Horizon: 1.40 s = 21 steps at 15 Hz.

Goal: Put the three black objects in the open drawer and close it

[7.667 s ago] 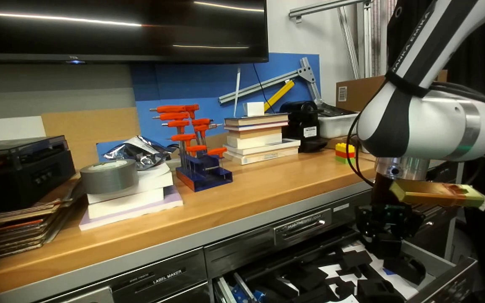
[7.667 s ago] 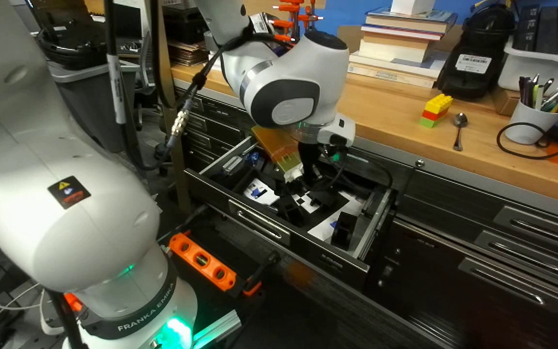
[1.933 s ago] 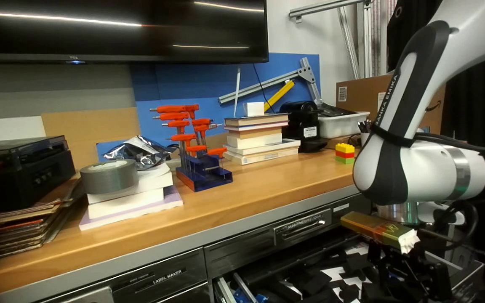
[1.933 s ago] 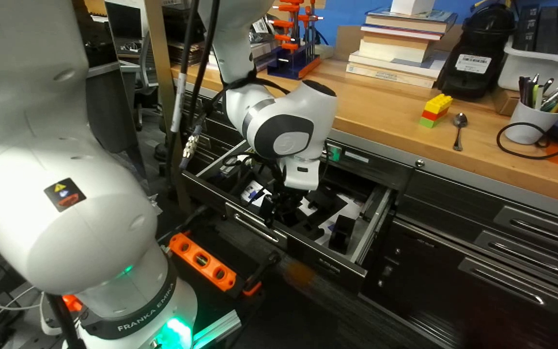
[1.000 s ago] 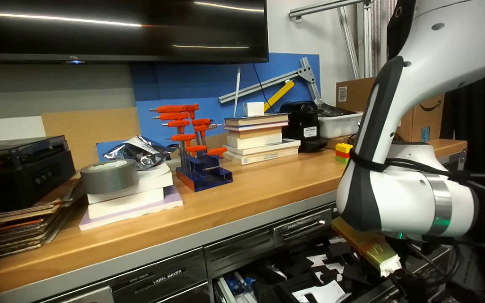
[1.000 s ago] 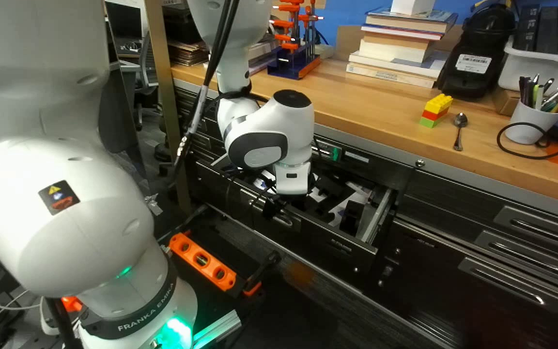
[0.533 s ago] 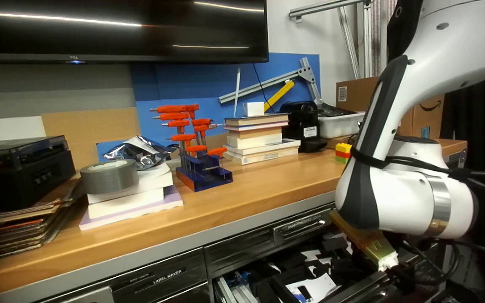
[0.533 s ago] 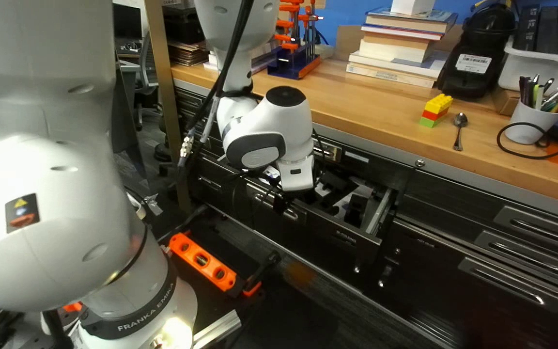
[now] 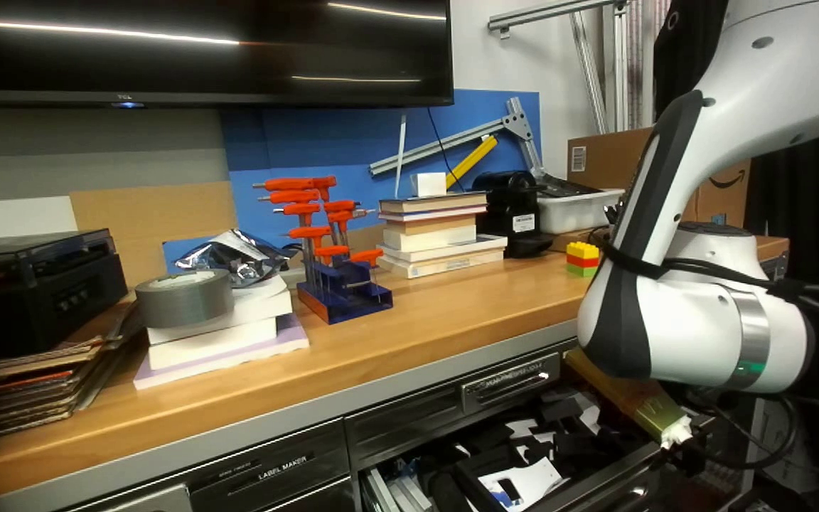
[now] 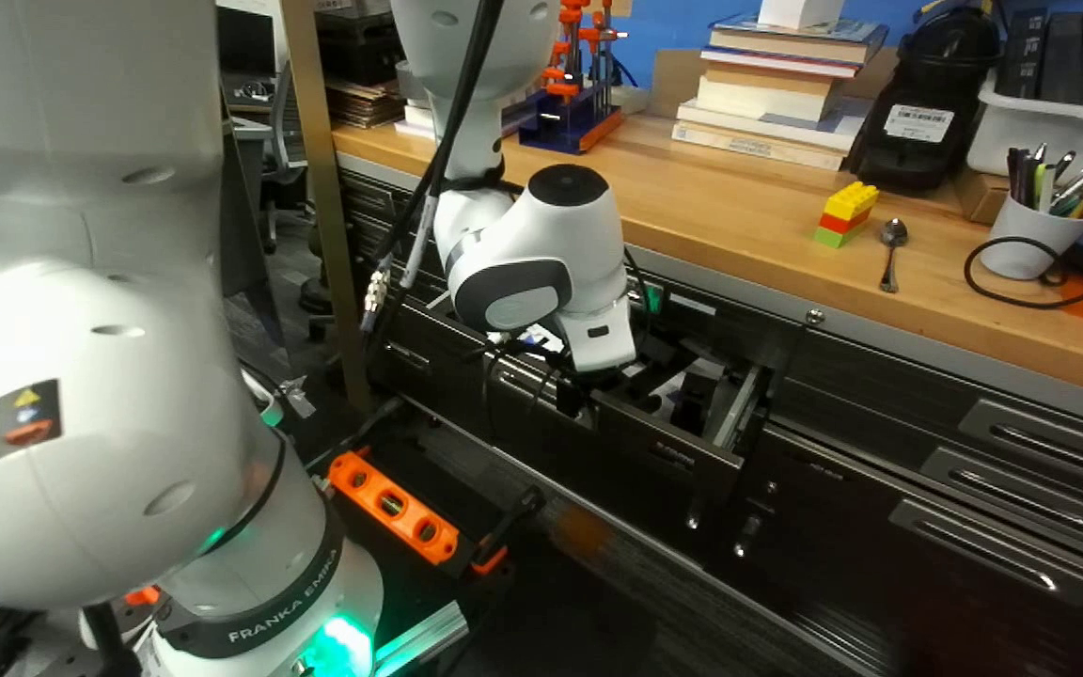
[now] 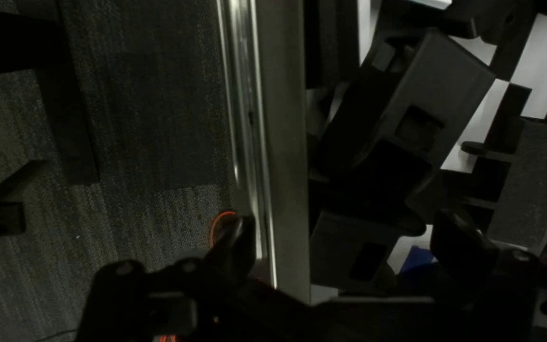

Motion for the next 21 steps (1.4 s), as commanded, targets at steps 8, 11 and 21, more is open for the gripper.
trace_joint_path(at_steps=[8,11,21], points=[[0.720,-0.015,-0.777,0.006,-0.024,-0.253,-0.159,1.00],[0.934,0.022,-0.997,0.004,-0.180,-0.264,-0.062,1.00],[1.622,-0.012,-1.682,0.056,-0.460,-0.688,0.118,1.00]])
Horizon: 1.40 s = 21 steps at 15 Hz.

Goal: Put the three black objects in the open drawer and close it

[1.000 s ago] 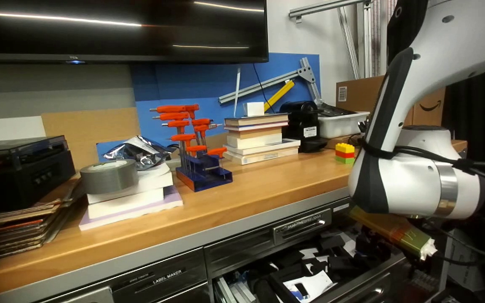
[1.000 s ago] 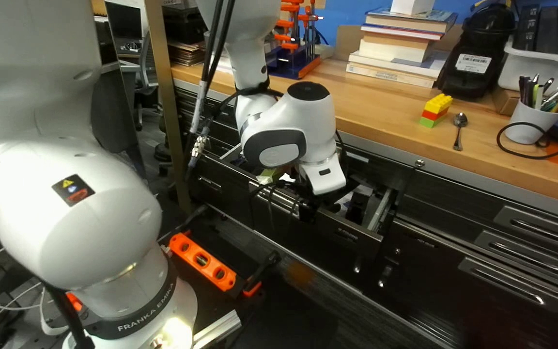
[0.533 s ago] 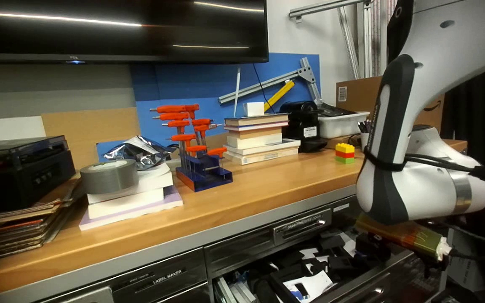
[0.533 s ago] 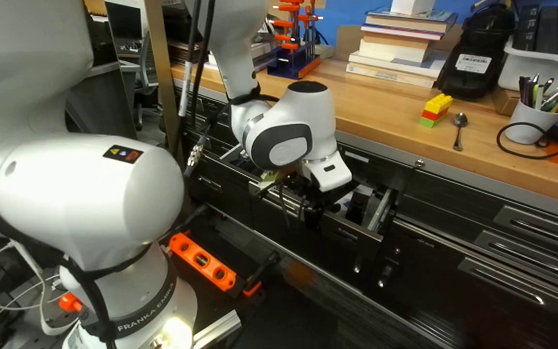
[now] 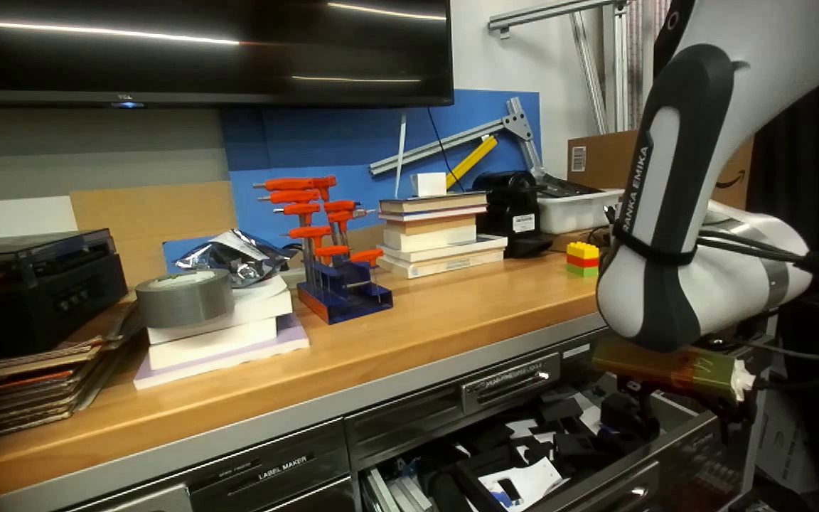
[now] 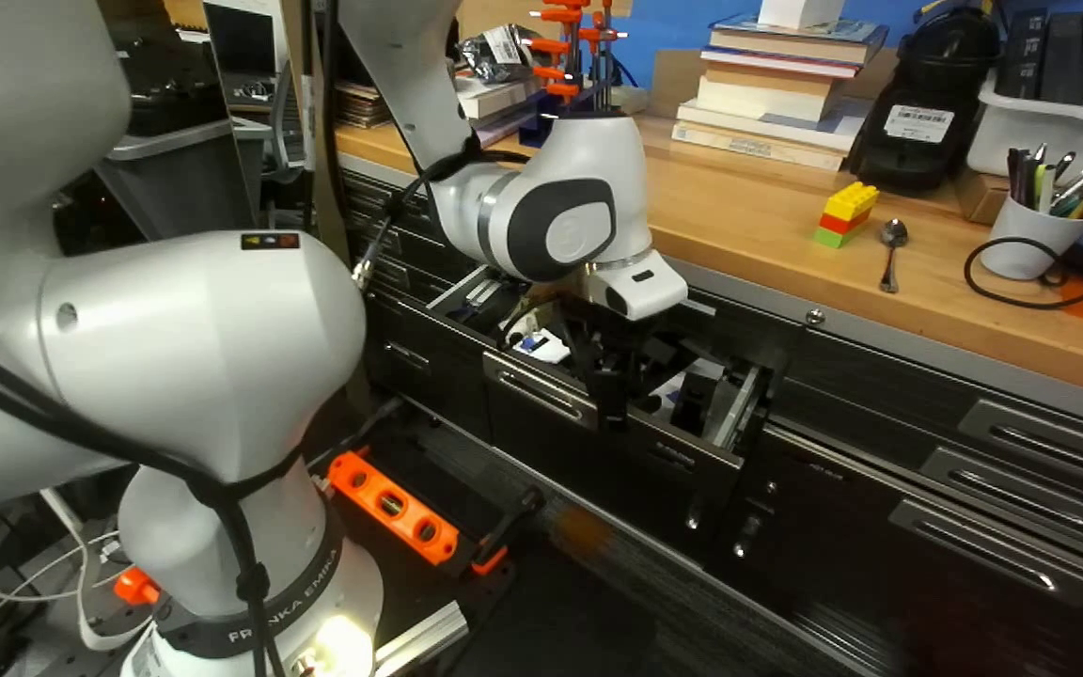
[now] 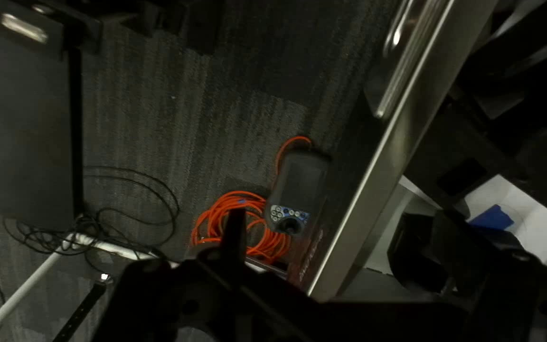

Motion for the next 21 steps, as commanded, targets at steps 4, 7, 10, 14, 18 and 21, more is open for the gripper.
trace_joint_path(at_steps=[4,7,10,14,18,21], points=[[0.440,-0.054,-0.419,0.087,-0.084,-0.536,0.100,1.00],[0.608,-0.043,-0.563,0.149,-0.021,-0.772,0.058,1.00],[0.726,-0.014,-0.663,0.169,0.068,-0.931,0.013,1.00],[0.833,0.011,-0.755,0.132,0.211,-1.017,-0.065,1.00],[0.872,0.010,-0.778,0.061,0.328,-1.023,-0.120,1.00],[0.882,0.016,-0.763,0.005,0.376,-1.005,-0.137,1.00]])
